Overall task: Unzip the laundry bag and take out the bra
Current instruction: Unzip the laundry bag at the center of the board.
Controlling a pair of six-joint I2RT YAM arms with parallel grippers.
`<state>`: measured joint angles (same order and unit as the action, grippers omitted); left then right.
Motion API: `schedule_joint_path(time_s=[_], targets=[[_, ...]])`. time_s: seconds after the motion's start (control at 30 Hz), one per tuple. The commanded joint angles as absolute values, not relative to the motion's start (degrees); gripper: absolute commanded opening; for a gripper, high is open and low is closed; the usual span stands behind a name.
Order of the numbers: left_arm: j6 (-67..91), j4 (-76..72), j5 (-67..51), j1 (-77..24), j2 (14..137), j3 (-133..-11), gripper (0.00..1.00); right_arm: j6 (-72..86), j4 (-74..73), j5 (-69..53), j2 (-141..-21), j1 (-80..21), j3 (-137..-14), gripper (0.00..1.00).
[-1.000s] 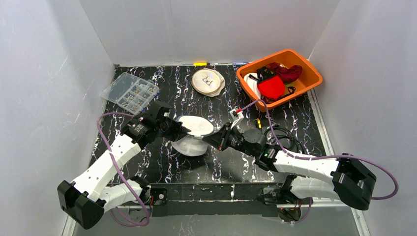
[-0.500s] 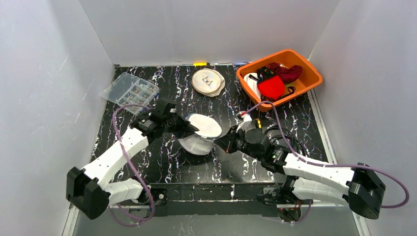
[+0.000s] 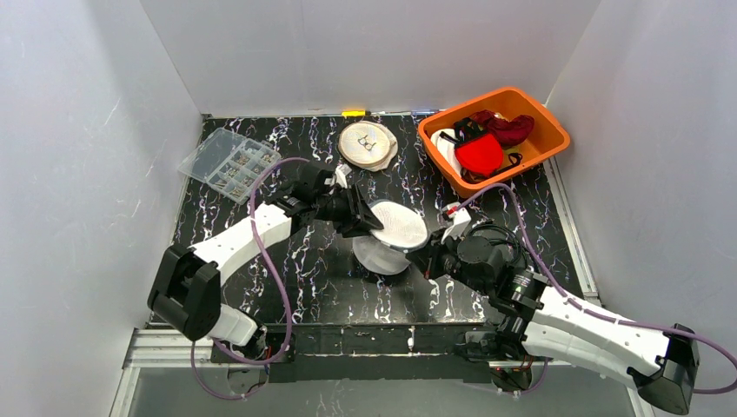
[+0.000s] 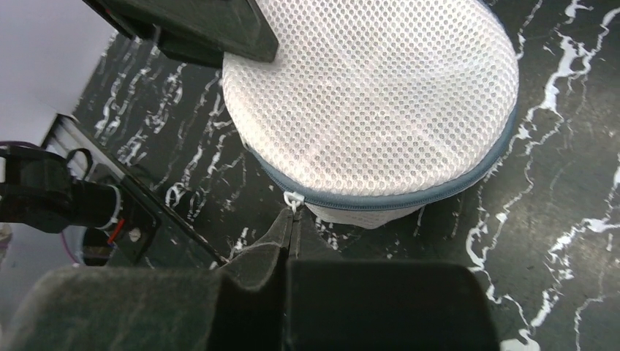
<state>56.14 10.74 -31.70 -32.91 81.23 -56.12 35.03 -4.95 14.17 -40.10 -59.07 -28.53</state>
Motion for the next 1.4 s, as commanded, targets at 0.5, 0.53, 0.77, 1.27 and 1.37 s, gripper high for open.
schedule_joint_path(time_s=[0.5,0.53,0.77,1.27,1.37], targets=[[60.9,21.0,-22.3,-32.9,58.4,-39.4,0.81,37.7,7.4,10.4,-48.5,-62.6,-25.5,0.01],[61.8,21.4,-21.8,-33.1,56.6,-38.8,0.81,37.6,8.1,10.5,-49.4,-63.4,-25.9,0.01],[67.1,21.4,-18.8,-34.4,49.7,-36.8,0.8,35.5,11.3,11.3,-56.1,-67.6,-29.1,0.01],[72.7,16.1,-11.8,-40.7,54.4,-35.4,0.64,32.1,16.8,11.5,-63.2,-71.4,-33.1,0.01],[71.9,17.0,-10.2,-40.7,57.5,-37.3,0.53,32.0,15.7,12.4,-61.6,-71.4,-32.9,0.01]])
